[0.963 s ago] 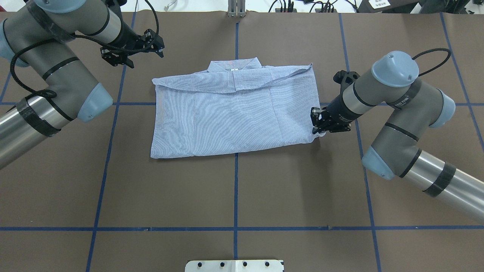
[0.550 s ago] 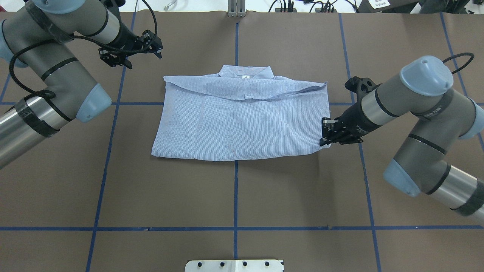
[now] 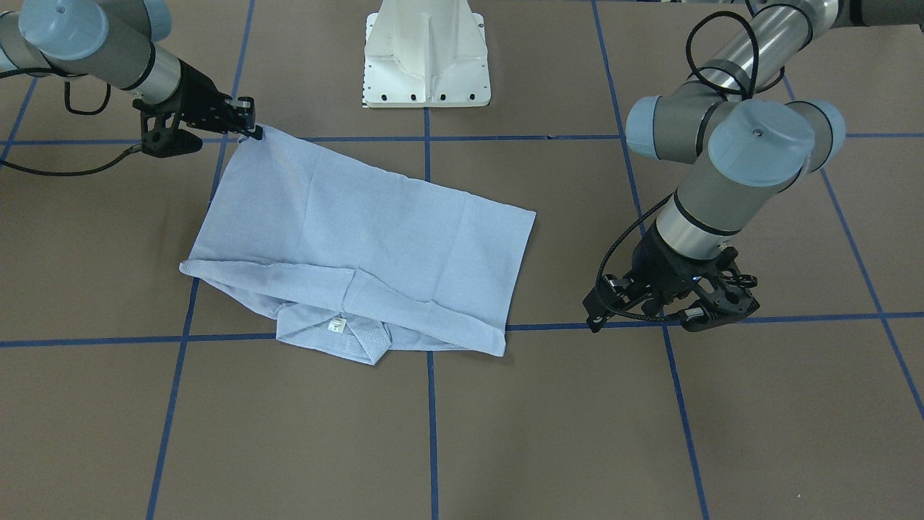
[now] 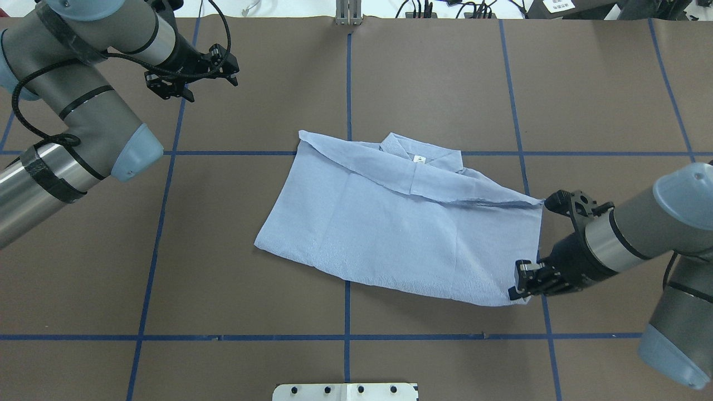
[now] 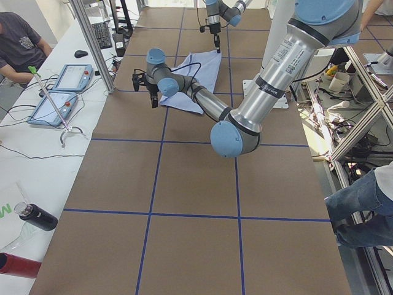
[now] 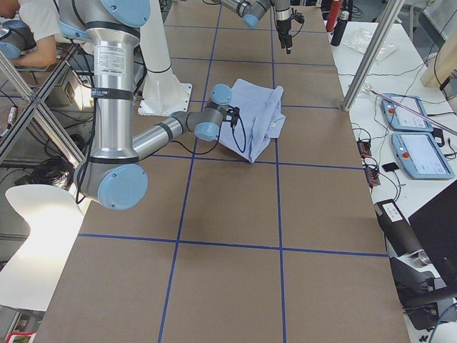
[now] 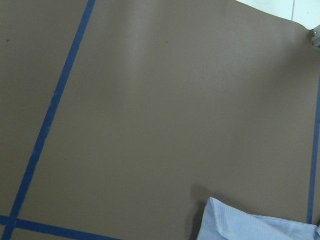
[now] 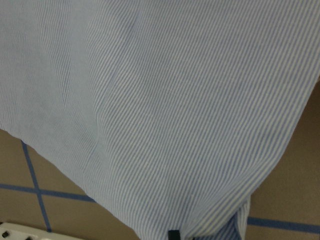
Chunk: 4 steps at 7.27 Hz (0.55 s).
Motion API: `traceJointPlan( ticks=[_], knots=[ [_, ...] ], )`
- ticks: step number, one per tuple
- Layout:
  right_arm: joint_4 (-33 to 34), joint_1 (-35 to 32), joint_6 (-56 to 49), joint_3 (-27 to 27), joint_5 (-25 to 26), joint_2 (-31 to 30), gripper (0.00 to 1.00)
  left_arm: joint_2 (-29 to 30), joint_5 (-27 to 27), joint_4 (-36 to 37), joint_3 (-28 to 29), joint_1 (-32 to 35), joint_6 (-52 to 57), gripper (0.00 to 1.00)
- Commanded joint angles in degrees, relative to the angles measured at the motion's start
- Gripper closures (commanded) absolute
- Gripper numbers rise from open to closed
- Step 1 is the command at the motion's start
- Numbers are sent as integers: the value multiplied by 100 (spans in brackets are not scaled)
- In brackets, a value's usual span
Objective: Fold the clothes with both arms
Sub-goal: 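Drag the folded shirt with the right gripper, rotating it toward the robot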
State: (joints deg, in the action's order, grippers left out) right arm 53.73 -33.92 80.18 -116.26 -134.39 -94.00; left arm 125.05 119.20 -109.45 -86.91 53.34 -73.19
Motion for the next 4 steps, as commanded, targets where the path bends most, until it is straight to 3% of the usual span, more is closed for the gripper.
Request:
traceJointPlan(
  ticks=[1,2,3,4],
  knots=[
    [-38,621,24,-265,-227,-452,100,-41,7,3,-159,1,-143,0],
    [-38,876,24,-449,-263,-714,100,-181,7,-6,-282,-8,-143,0],
    [-38,904,24,-459,-455,-751,9,-243,7,-6,-379,-8,-143,0],
    [-64,896,24,-494,-474,-708,0,-287,15,-6,-449,-17,-134,0]
  ],
)
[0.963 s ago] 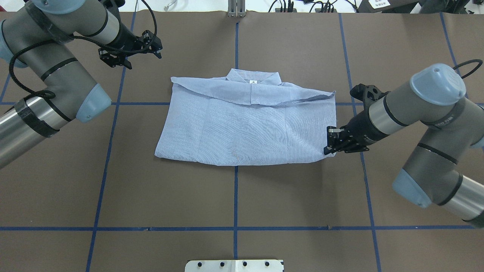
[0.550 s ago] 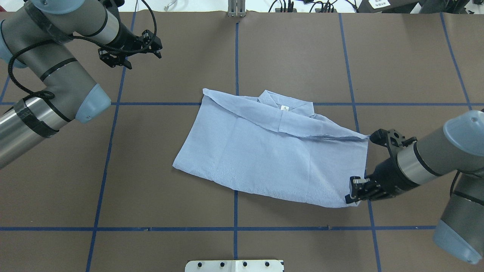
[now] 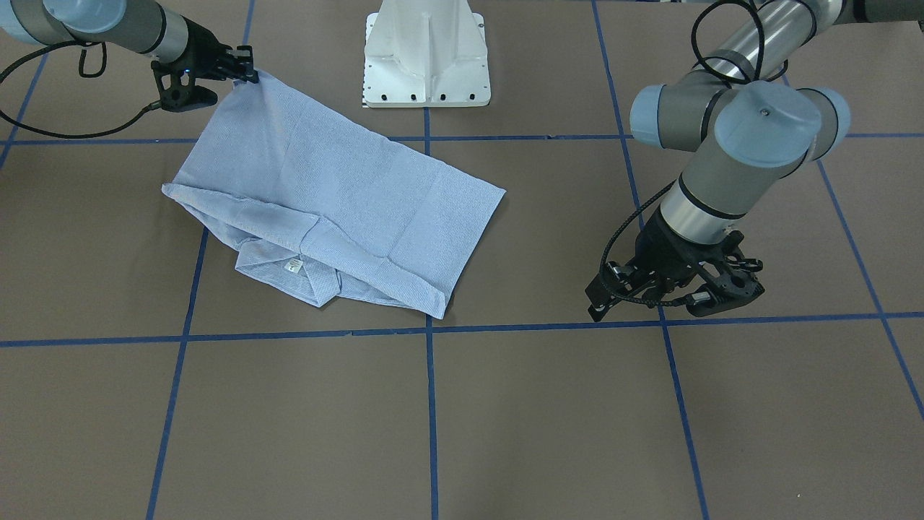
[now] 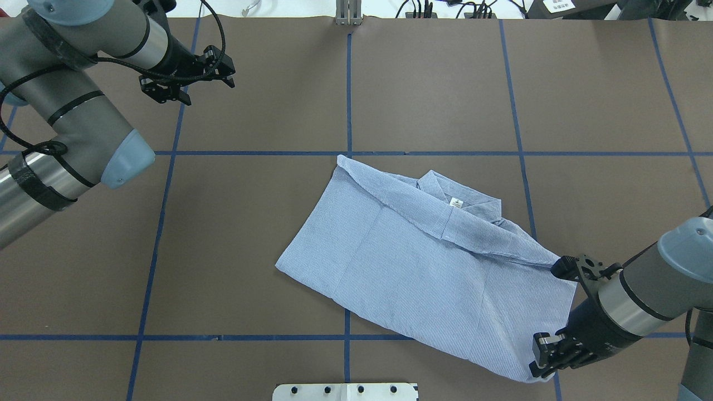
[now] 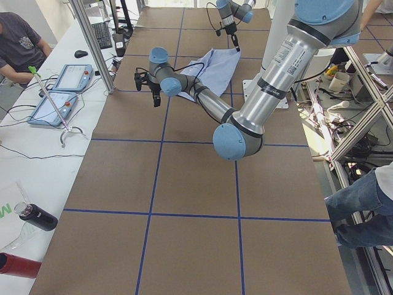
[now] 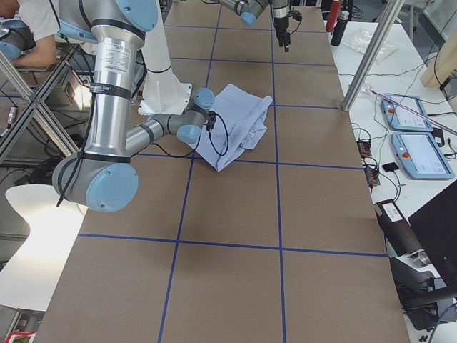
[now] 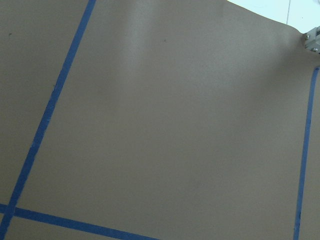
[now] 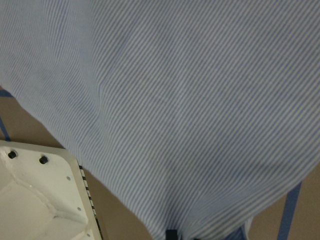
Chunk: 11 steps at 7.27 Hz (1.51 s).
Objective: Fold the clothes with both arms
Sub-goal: 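Drag the folded shirt with the right gripper, rotating it toward the robot, then release with the right gripper while the left gripper moves to the shirt's edge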
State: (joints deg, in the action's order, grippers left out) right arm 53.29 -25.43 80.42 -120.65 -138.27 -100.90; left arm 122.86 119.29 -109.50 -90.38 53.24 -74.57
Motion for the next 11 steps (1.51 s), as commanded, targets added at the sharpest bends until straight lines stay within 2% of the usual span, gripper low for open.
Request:
traceJointPlan(
  ticks=[1,2,3,4,5,6,8,11],
  knots=[
    [-12,-180,0,6,-8,166,0,-305,15,-53,-407,-155,22,0],
    [-12,-669,-8,120,184,611,0,-568,-19,-62,-880,-722,-13,0],
    [-12,-1135,-8,104,378,772,0,-649,-63,-71,-1215,-1180,-744,0],
    [-12,-1540,-8,112,379,991,0,-667,-281,-89,-1419,-1828,-1552,0],
    [-12,-1797,-17,103,388,1133,0,-650,-832,-106,-1490,-2426,-1891,0],
    [-12,-1956,-17,112,397,1239,0,-702,-924,-167,-1465,-2772,-2164,0],
    [-12,-2168,-61,112,397,1380,0,-711,-1493,-335,-1325,-3221,-2465,1],
    [-3,-2168,-61,156,397,1459,0,-702,-1549,-309,-965,-3224,-2474,6]
  ],
)
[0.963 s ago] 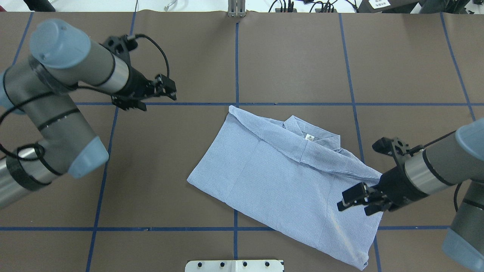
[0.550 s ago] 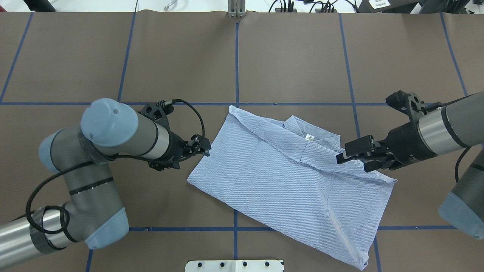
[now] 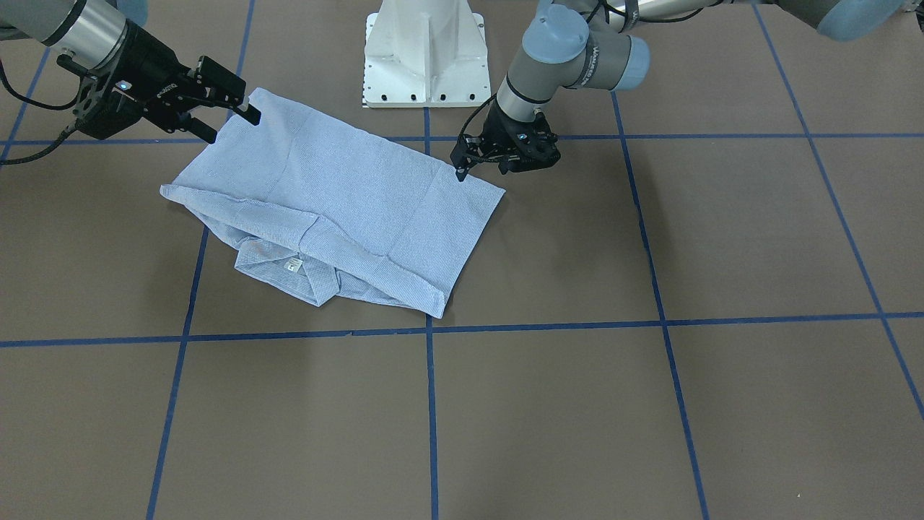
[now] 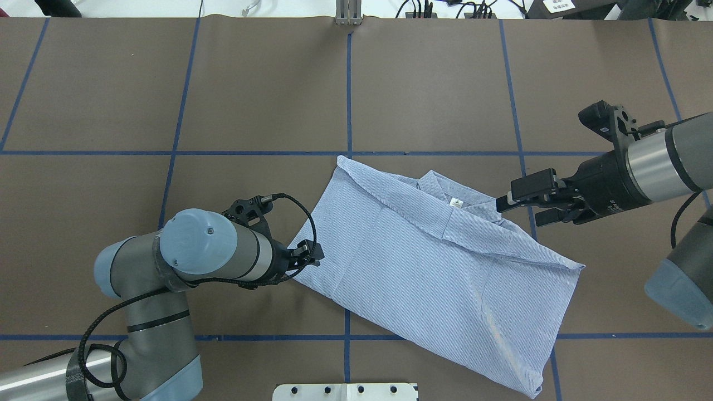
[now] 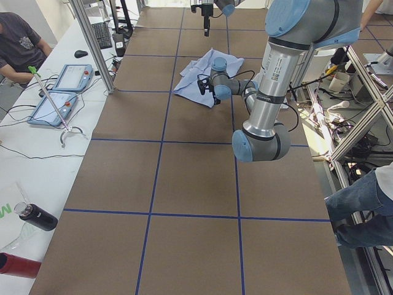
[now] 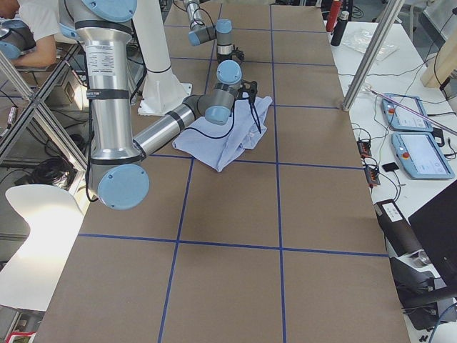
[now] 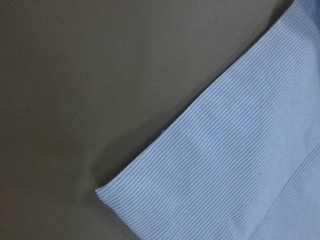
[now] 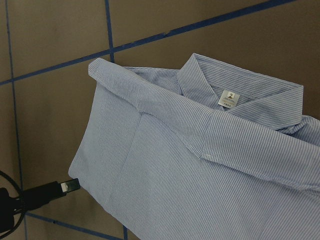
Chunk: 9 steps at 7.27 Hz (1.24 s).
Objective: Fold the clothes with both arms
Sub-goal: 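Release with the right gripper while the left gripper moves to the shirt's edge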
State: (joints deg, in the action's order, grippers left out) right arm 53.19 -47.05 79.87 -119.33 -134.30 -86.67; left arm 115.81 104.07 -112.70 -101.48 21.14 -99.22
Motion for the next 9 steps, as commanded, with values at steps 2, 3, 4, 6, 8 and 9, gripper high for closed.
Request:
traceJointPlan(
  ticks=[2,3,4,6,8,9],
  knots=[
    [7,-6,-7,59,26,36,0,12,-27,55,154,57,-10,22],
    [7,-6,-7,76,26,28,0,12,-19,64,154,118,-1,32],
    [-2,-6,-7,85,26,28,0,12,-19,134,154,154,-1,38],
    [-2,-6,-16,138,26,28,0,12,-19,143,163,163,-1,52],
    [7,-6,-16,147,26,36,0,12,-19,143,172,163,-1,81],
    [7,-6,-16,190,26,28,0,12,-1,160,155,171,-10,100]
  ],
)
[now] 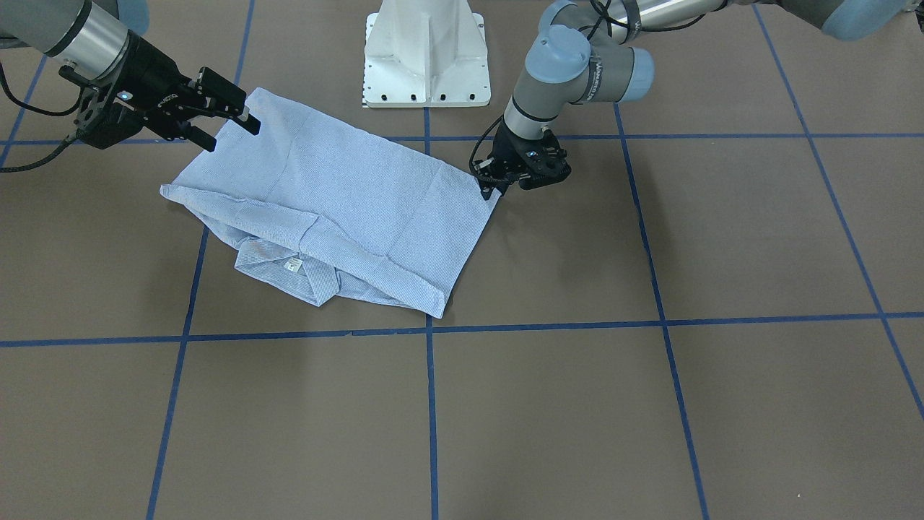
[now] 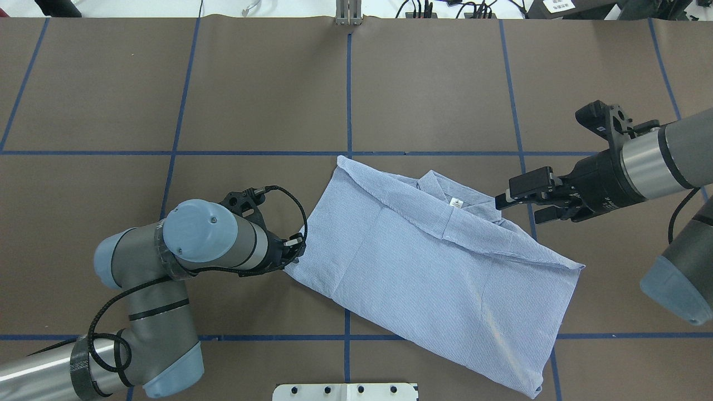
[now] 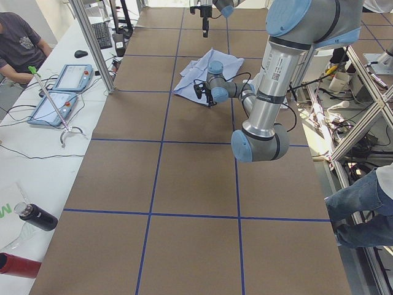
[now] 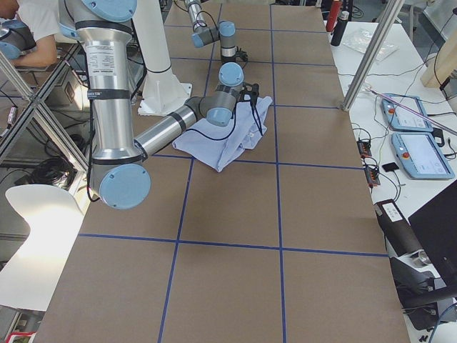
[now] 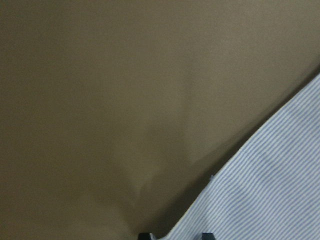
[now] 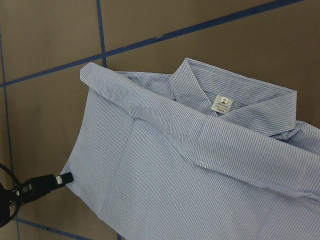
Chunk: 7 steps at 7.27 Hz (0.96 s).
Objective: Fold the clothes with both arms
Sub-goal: 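Release with the right gripper while the left gripper moves to the shirt's edge, then push the shirt's edge with the left gripper to straighten the bundle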
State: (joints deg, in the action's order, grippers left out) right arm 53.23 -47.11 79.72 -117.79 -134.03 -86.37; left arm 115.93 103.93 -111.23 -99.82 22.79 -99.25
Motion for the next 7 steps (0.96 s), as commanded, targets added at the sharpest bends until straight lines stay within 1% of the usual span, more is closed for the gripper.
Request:
traceJointPlan(
  ticks=[1,3,4,5,6,7],
  knots=[
    [3,-35,0,54,0,-3,0,17,22,361,-159,23,2,100],
    [3,-53,0,63,0,-3,0,44,48,1144,-686,478,63,100],
    [3,-53,0,63,0,-3,0,61,39,1156,-610,776,90,100],
    [3,-96,0,63,0,-3,0,183,22,1078,-304,1023,107,100],
    [3,-158,0,63,0,-11,0,681,4,737,508,1234,386,100],
    [3,-202,0,63,17,-20,0,1181,-100,195,1491,1480,528,100]
  ],
)
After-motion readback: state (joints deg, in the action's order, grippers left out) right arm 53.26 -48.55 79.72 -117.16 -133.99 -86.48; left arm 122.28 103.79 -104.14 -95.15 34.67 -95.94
